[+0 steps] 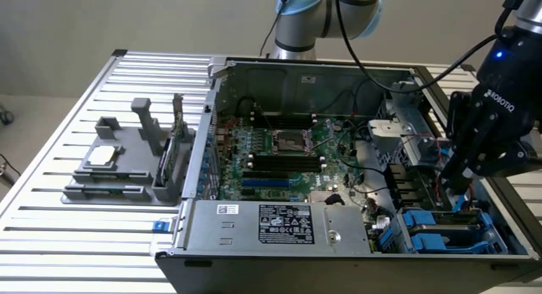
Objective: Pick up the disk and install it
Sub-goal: 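Insert the second disk wire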
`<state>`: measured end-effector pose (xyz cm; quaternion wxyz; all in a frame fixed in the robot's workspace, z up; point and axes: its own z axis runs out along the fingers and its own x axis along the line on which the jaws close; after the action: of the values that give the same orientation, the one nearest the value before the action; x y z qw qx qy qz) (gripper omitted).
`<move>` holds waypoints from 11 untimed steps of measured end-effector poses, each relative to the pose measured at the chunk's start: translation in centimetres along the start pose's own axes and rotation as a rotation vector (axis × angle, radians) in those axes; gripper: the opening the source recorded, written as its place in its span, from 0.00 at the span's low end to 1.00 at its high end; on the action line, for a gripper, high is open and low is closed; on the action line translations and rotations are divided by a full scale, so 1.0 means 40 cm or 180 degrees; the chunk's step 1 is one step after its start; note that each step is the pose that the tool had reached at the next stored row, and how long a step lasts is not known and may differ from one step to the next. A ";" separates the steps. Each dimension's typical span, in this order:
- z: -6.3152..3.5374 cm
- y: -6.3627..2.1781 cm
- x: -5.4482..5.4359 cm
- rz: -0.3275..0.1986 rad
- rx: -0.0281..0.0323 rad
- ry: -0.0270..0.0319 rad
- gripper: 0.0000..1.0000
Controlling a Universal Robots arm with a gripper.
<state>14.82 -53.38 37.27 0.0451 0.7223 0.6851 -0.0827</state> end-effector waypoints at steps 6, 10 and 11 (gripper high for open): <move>0.002 0.001 -0.005 -0.0007 -0.0008 -0.0033 0.25; 0.003 0.001 -0.007 -0.0035 -0.0015 -0.0041 0.25; 0.004 0.001 -0.007 -0.0038 -0.0016 -0.0041 0.25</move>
<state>14.84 -53.68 37.17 0.0508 0.7176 0.6893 -0.0858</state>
